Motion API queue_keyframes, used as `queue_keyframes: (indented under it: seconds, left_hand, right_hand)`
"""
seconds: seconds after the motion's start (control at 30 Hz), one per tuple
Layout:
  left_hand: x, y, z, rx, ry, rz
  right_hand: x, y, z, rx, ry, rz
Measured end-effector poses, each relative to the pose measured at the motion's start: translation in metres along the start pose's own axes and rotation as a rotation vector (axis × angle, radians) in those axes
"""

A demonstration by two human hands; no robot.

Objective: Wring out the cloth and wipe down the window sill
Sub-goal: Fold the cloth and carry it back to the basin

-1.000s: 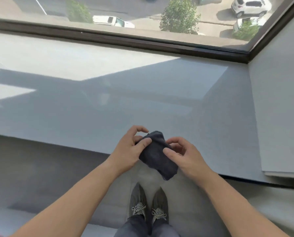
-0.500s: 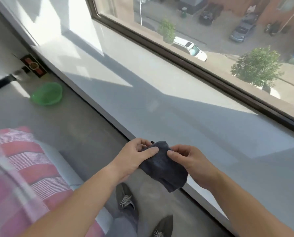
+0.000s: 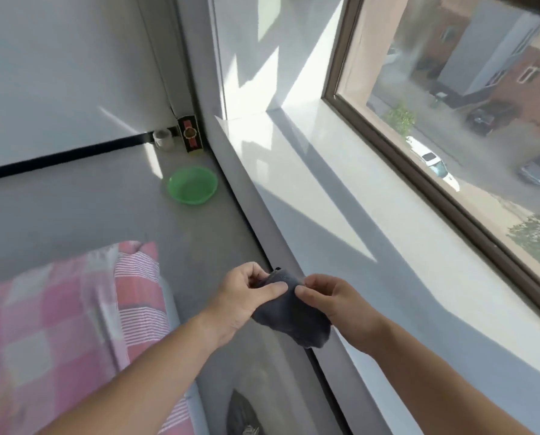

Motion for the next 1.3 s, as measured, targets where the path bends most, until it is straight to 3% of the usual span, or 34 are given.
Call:
queue_keyframes:
  seconds: [0.3,0.7,0.97,1.17,1.3]
  left_hand:
    - [-0.128,0.122,0.03,-0.026,-0.194,0.215]
    - [-0.298,0.306,0.053,-0.026,-0.265,0.499]
    - [-0.425,0.418,0.056,-0.056,-0.346,0.575]
    - [-0.512,0.511,0.053,-0.16,-0.27,0.397]
    - [-0.55,0.569,0.052,-0.246,-0.212,0.299]
  right_hand:
    - [0.058,0.146,-0.104,0.057,0.109,-0.193]
    - [0.102,0.369,-0.284,0.056,-0.069,-0.24]
    - [0.171,0.51,-0.365,0.287,-0.139,-0.401]
    - [0.187,0.608,-0.429,0.179,-0.152,-0.056]
    - [0.194,0.654,-0.461,0.174,-0.137,0.046]
Point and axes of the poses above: each hand's wrist, its own y-axis towards the middle knuckle, its own x-axis out of the palm, z = x × y, the point moved 8 cm from there along y, towards the middle knuckle, and after that the axes turned 13 degrees about x, right-handed, at the moved point
